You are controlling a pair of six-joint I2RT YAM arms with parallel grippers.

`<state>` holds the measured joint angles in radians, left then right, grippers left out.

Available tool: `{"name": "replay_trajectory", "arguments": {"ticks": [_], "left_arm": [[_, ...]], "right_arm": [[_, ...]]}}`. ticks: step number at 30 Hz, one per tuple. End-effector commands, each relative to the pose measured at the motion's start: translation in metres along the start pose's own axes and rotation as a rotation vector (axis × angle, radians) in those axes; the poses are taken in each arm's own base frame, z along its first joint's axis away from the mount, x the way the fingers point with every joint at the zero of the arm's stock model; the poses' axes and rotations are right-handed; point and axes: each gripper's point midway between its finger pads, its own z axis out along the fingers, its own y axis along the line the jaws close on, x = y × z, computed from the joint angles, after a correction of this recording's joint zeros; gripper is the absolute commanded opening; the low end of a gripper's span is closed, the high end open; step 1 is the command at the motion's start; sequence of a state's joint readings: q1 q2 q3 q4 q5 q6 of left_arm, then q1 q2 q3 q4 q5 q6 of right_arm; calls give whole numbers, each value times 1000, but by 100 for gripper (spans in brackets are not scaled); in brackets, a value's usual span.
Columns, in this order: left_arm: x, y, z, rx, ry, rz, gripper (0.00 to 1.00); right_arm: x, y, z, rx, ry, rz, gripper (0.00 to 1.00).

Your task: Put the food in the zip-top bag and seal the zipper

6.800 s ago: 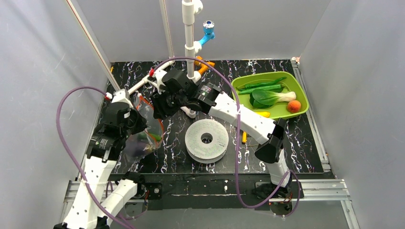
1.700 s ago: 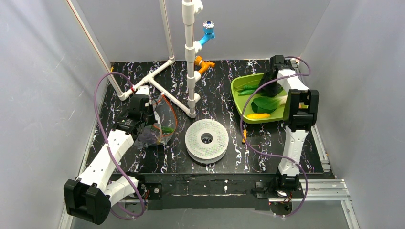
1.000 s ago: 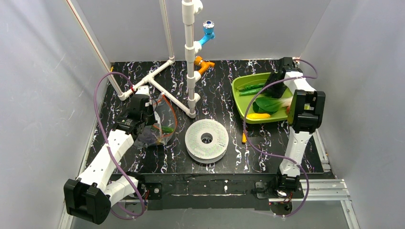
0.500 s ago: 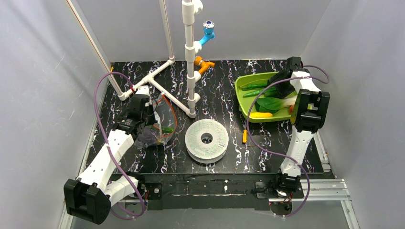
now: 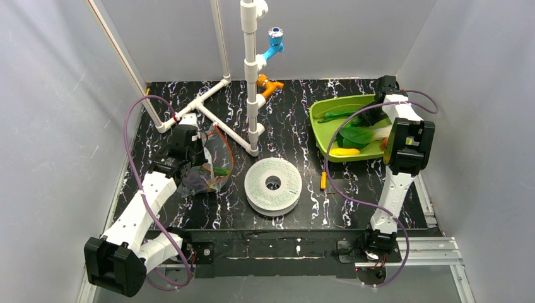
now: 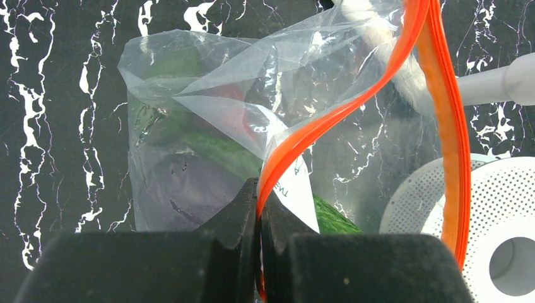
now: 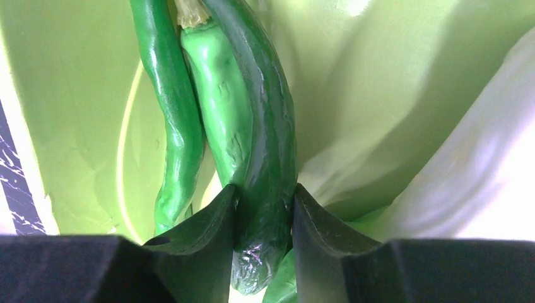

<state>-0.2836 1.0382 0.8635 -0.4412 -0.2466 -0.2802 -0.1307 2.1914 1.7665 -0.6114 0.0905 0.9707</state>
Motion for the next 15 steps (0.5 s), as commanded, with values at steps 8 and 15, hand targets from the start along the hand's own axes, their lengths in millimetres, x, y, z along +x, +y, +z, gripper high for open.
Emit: {"name": "replay_trajectory", "arguments": {"ticks": [8,15], "left_arm": [[-13,-1,-8,5,-46,-8,0],[-13,-2,-8,13,-44,-9,0]], "right_arm": [[11,4,-10,-32,58,-47,37],[-5,40,-66,-194,17,-79,36]]}}
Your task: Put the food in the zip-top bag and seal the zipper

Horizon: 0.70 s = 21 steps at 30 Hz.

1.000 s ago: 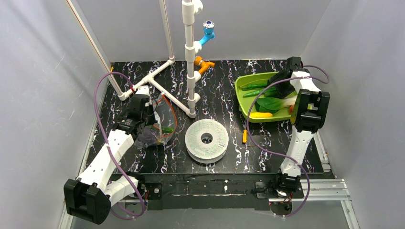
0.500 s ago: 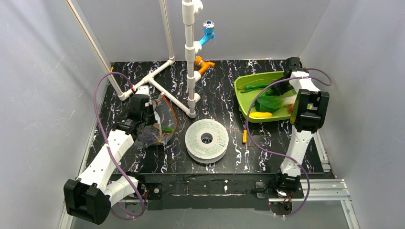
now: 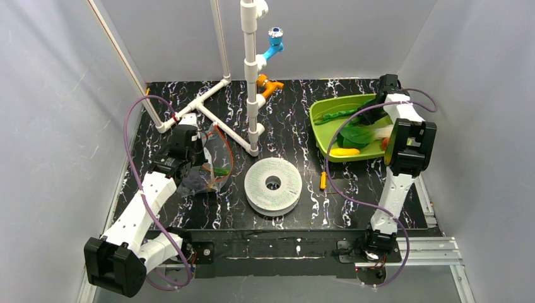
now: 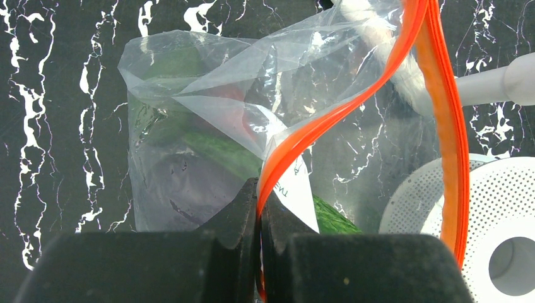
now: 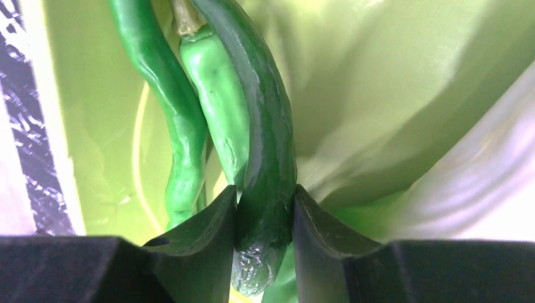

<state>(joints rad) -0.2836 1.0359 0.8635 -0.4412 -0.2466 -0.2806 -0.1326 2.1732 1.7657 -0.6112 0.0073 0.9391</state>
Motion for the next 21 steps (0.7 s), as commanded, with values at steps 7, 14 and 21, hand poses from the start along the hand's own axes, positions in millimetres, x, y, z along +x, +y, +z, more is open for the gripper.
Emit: {"name": "replay_trajectory", "arguments": {"ticks": [7,14,21], "left_arm": [[-14,-2,-10,17,-52,-12,0],[-13,-5,-13,37,-56,-22,0],[-16,-6,-18,51,-72,-29,0]], "right_arm": [[-3,19,-74,-129,-22,-103,38],[5,7,-105,-145,-47,-166,31],[41,-5,-144,-235,-58,-285,14]]}}
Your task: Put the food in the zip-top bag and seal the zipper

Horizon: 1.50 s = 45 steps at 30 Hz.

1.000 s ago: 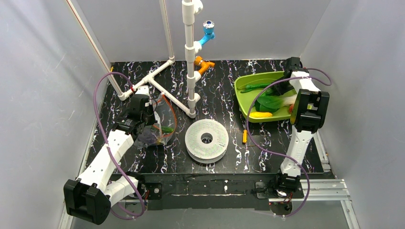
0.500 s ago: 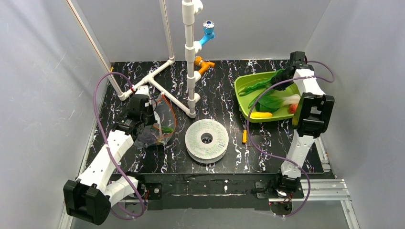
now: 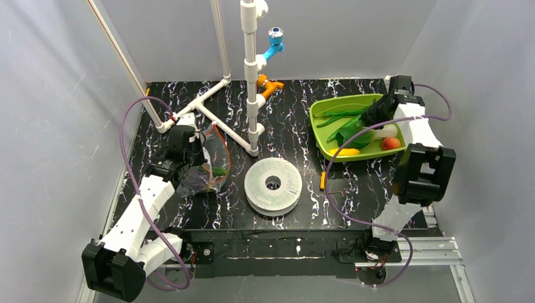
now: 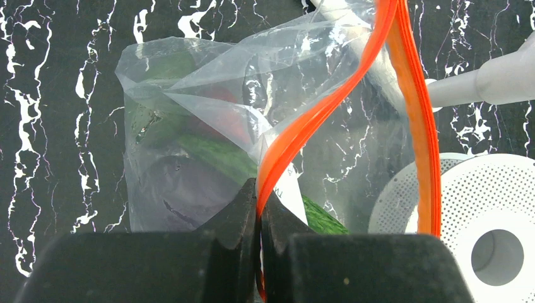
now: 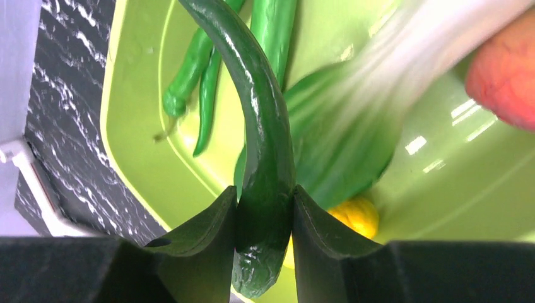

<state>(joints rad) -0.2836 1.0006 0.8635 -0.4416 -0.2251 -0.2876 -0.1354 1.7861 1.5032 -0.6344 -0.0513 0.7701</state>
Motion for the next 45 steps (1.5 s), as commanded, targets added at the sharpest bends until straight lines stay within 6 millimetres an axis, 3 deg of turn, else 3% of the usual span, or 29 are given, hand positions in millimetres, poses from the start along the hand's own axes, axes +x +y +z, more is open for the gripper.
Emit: {"name": "replay_trajectory", "arguments": {"ticks": [1,4,9,15,19,23,31,40,45], "left_arm": [[-11,-3,-10,21,-49,-15,0],[-12,-1,-12,16,-57,-15,0],[-13,0,-14,13,-68,-12,0],[-15,-1,-17,28,-69,12,0],[-16,-6,-20,64,-68,43,0],[-15,-7,-24,79,-66,65,0],[-19,-5,-36,88,-105,68,0],[-22,-8,-44,120,-148,52,0],[-21,-15,-43,157,-139,51,0]], "right_arm": [[26,21,-45,-148,-29,-147,12],[67,31,-71,-217,-13,-278,8],[156,46,-117,-405,65,-550,7],[256,23,-148,-556,231,-741,5],[322,12,-169,-745,346,-843,5],[375,15,-192,-856,432,-955,5],[436,86,-251,-1035,490,-1087,9],[466,152,-257,-901,620,-824,22],[478,160,-248,-788,690,-749,26]]}}
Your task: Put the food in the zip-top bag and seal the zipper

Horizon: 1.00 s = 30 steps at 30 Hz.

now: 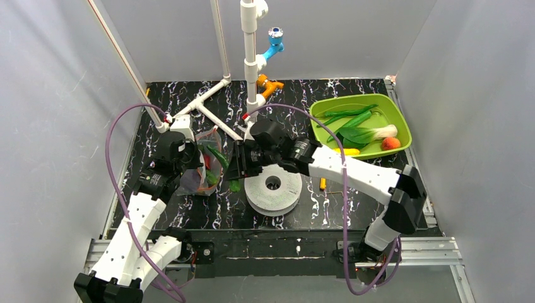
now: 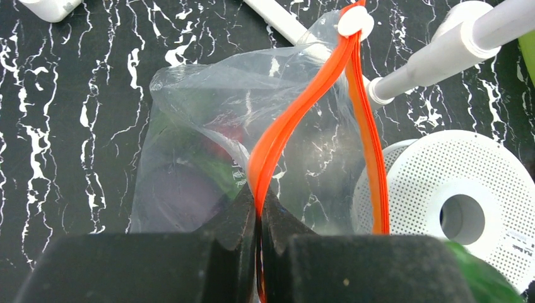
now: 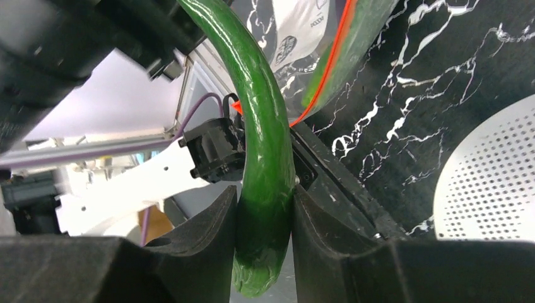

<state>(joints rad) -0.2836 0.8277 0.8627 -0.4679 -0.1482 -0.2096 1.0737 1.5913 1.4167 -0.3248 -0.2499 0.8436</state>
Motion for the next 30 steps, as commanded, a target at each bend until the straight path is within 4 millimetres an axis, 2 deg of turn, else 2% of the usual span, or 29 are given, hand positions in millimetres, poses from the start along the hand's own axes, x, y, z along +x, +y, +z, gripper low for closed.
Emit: {"name": "replay_trajectory", "arguments": {"ticks": [1,5,7,10,14,18,21,26,30], "left_arm": [[-5,-10,-2,54,-20,-4,0],[-4,-9,-3,53,-27,-9,0],[-6,-9,-5,55,-34,-7,0],[-5,-11,-4,62,-32,-6,0],[-5,-13,-4,76,-35,-6,0],[-7,-14,-5,85,-41,0,0],[-7,-16,-6,94,-50,-4,0],[-7,-16,-6,98,-52,-5,0],[-8,-15,-5,90,-48,1,0]], "right_arm": [[-6,13,3,16,12,153,27],[-12,10,10,28,-18,232,29],[-19,9,16,27,-44,234,34],[-27,15,26,29,-27,233,36],[-27,15,41,26,-4,268,39],[-31,15,51,8,-10,270,47],[-34,9,59,26,-17,269,56],[-40,11,63,21,-24,252,64],[-43,9,54,33,-53,188,65]]}}
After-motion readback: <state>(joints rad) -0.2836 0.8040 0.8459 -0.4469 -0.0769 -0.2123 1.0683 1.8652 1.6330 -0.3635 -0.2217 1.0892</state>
